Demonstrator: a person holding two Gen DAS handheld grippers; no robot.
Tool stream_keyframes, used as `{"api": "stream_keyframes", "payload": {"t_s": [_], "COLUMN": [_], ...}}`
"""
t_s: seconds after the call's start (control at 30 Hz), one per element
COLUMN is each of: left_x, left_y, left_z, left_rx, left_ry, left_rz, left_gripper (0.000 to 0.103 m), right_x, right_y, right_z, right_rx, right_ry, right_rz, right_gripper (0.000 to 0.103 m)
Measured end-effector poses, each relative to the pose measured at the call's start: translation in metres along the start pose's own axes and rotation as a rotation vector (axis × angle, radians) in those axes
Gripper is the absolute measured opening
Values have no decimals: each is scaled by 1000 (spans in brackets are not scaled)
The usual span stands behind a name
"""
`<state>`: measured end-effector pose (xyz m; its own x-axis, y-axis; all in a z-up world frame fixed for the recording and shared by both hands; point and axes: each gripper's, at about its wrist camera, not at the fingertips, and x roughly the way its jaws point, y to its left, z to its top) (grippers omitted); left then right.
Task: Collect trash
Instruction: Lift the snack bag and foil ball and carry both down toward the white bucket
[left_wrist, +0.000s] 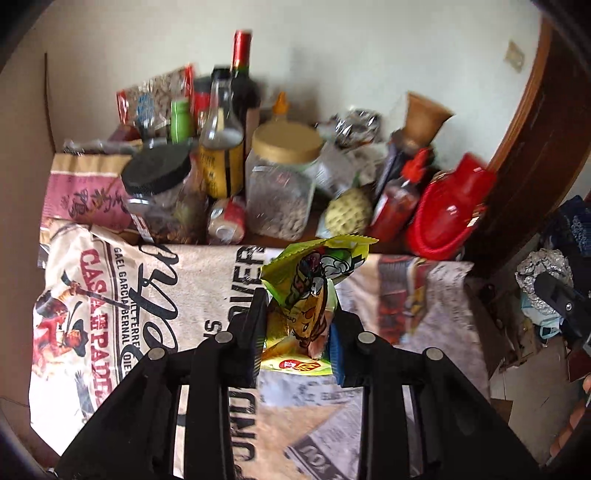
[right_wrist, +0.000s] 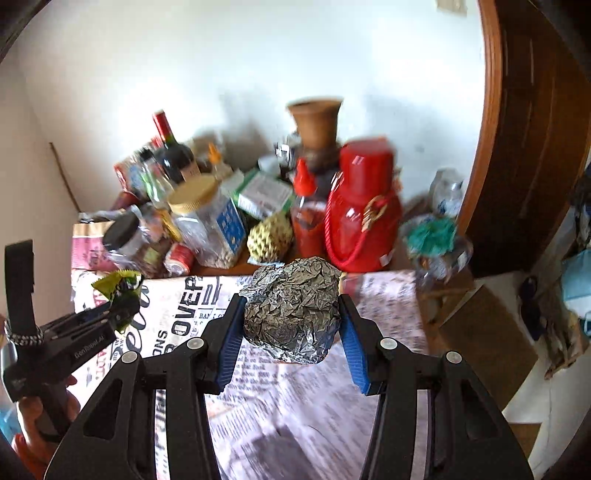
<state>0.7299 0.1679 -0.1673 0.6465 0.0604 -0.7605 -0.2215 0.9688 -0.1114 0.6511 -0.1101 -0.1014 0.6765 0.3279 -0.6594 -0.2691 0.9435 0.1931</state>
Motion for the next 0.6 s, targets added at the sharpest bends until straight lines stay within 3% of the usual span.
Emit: {"api": "stream_keyframes", "payload": {"t_s": [0.33, 0.6], "left_x": [-125, -190], "left_y": [-59, -73], "left_z": [-47, -76], "left_rx": [-5, 23], "left_ry": [-159, -233], "left_rz": [-9, -39], "left_gripper": [29, 29], "right_x": [-92, -149], "right_y": [-13, -8], "right_z": [-28, -51], "right_rx": [-89, -86], "right_ry": [-93, -165], "right_rz": [71, 83], "right_gripper": [46, 46]}}
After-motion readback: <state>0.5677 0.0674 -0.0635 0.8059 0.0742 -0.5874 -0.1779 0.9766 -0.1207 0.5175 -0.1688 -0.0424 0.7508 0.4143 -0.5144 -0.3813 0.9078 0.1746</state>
